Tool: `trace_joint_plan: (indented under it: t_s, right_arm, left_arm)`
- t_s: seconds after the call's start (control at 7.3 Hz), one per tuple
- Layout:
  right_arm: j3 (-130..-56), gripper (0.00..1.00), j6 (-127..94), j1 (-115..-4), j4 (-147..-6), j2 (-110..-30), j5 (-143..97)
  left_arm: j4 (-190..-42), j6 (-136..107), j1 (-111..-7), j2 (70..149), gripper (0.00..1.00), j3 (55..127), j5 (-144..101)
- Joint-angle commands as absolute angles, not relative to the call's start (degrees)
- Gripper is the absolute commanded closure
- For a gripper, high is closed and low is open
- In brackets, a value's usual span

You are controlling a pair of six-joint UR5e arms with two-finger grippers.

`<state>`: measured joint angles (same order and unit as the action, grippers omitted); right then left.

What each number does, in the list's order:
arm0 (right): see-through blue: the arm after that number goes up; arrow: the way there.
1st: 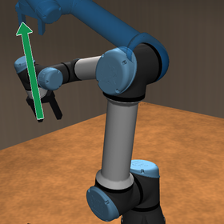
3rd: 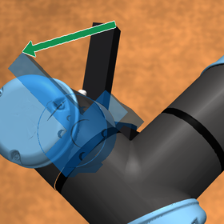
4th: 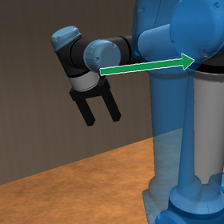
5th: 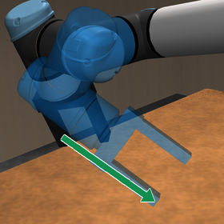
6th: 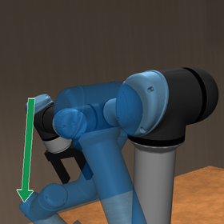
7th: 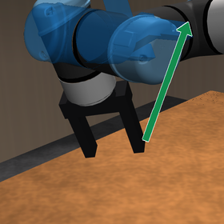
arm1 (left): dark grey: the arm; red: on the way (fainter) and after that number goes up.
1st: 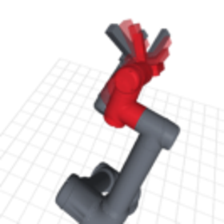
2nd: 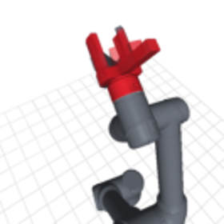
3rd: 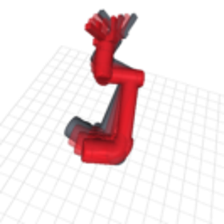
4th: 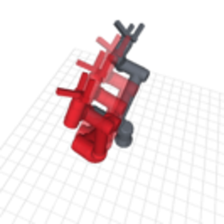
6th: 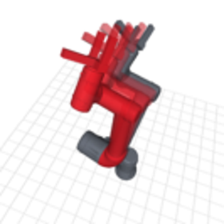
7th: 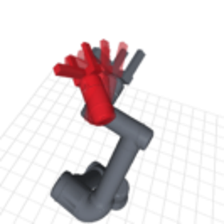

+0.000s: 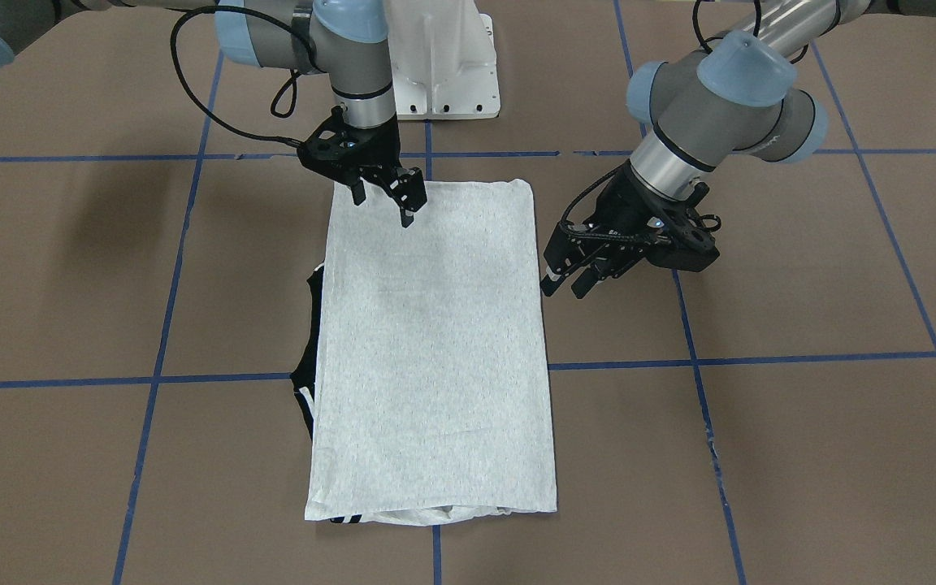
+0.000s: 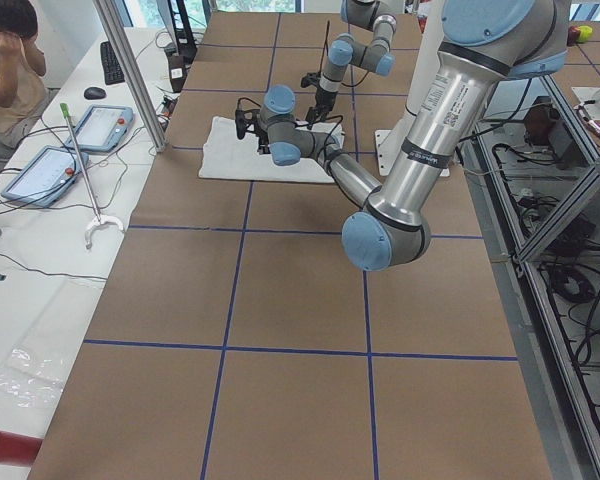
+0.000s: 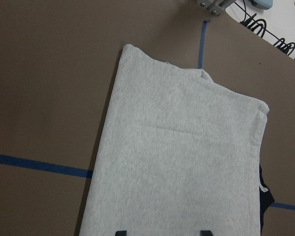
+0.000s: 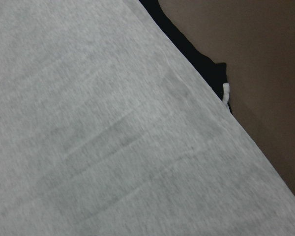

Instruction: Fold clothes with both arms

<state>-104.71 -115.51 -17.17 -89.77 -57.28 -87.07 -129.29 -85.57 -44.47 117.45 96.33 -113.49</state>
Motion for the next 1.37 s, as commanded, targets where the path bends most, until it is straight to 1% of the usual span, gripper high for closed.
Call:
trace_joint_plan:
  t_s: [0.0,0.27,0.41,0.82,0.96,1.23]
  right_arm:
    - [-106.3,0.01,-121.2,-14.1,-89.6,-59.9,-85.5]
    - [-107.0,0.02,-122.8,-13.6,-88.8,-62.7,-85.7]
    - [-106.9,0.06,-122.8,-13.4,-88.2,-64.1,-85.8]
    - [-106.5,0.06,-123.0,-11.7,-87.2,-64.4,-85.7]
    - [-106.4,0.08,-123.0,-11.5,-87.2,-64.4,-85.7]
    - [-106.3,0.32,-122.9,-11.4,-87.2,-64.2,-85.7]
  left_arm:
    - [-129.3,-85.7,-44.5,116.6,0.41,98.2,-113.6]
    - [-129.3,-86.0,-44.2,116.2,0.41,98.3,-113.6]
    - [-129.3,-86.0,-44.2,116.3,0.41,98.4,-113.5]
    - [-129.3,-86.0,-44.4,116.1,0.41,99.1,-113.4]
    - [-129.3,-86.0,-44.4,115.9,0.41,99.2,-113.4]
    - [-129.2,-86.0,-44.5,115.8,0.41,99.9,-113.4]
